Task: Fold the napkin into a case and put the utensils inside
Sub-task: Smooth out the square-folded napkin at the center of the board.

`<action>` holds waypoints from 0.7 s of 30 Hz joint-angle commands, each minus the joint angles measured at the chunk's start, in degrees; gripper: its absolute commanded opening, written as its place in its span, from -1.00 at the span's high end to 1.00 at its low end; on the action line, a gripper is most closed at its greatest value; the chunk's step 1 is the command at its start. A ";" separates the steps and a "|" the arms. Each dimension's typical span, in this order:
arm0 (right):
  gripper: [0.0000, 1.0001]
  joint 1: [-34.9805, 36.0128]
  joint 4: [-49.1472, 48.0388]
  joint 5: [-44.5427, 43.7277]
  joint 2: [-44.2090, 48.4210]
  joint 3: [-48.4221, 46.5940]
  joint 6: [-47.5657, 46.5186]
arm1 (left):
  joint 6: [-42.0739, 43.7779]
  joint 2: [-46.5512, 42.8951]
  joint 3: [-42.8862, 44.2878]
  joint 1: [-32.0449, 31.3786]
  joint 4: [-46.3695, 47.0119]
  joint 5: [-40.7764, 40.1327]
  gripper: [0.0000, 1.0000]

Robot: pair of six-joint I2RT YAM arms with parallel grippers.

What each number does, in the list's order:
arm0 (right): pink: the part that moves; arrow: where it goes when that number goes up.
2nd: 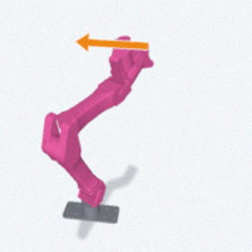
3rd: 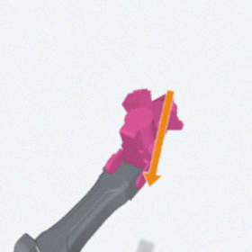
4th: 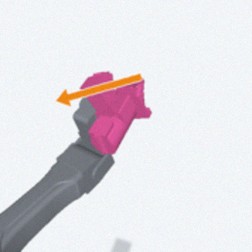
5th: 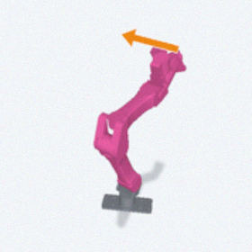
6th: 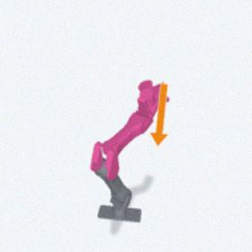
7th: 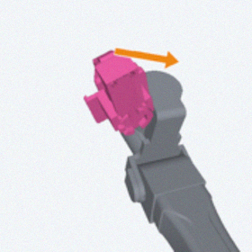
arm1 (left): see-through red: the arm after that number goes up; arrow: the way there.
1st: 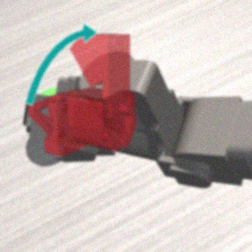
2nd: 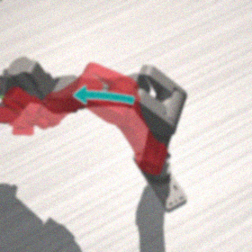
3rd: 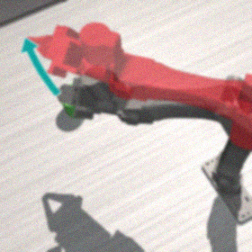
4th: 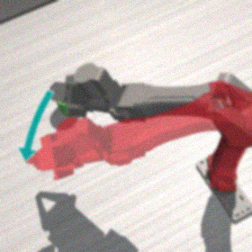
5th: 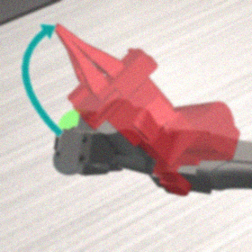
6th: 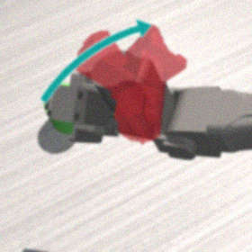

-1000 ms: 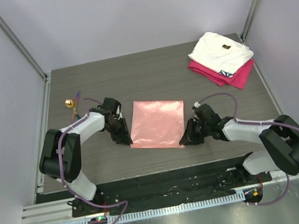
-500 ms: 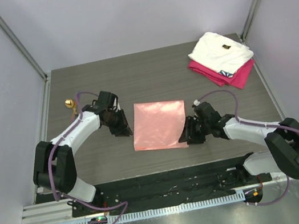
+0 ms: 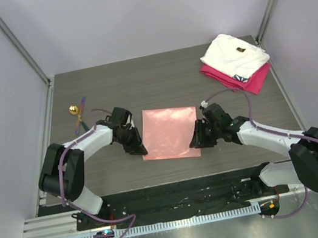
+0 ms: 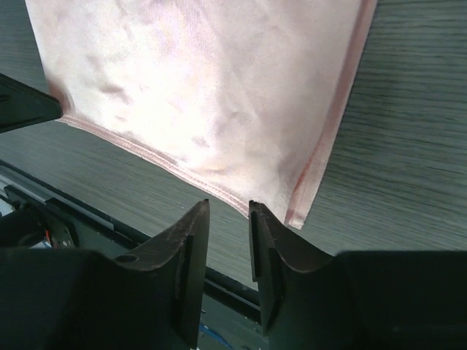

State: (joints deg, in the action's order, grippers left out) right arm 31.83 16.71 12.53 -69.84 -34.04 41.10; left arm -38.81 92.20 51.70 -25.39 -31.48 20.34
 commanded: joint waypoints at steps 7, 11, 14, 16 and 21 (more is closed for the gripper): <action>0.59 0.86 -11.27 0.66 -7.41 5.48 1.70 | -2.06 1.22 -4.50 -0.63 6.70 1.19 0.70; 0.63 0.77 -6.26 -2.07 -5.75 4.17 -0.23 | -2.41 -0.26 -5.30 -0.80 6.52 2.16 0.70; 0.61 0.69 -3.53 -3.39 -2.23 1.36 -1.46 | -2.94 -4.13 -3.99 -0.80 4.60 1.81 0.61; 0.46 -0.45 -2.30 -4.27 -1.17 -0.75 -2.86 | -2.51 -5.10 -0.14 -0.80 2.93 1.20 0.55; 0.05 -4.41 -0.10 -4.45 -5.91 -10.85 -7.61 | -0.66 -0.90 10.95 0.77 -3.05 -1.27 0.46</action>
State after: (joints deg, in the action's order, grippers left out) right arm 30.00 15.81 10.37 -73.67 -36.42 38.89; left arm -41.19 90.24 53.82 -25.85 -31.94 20.36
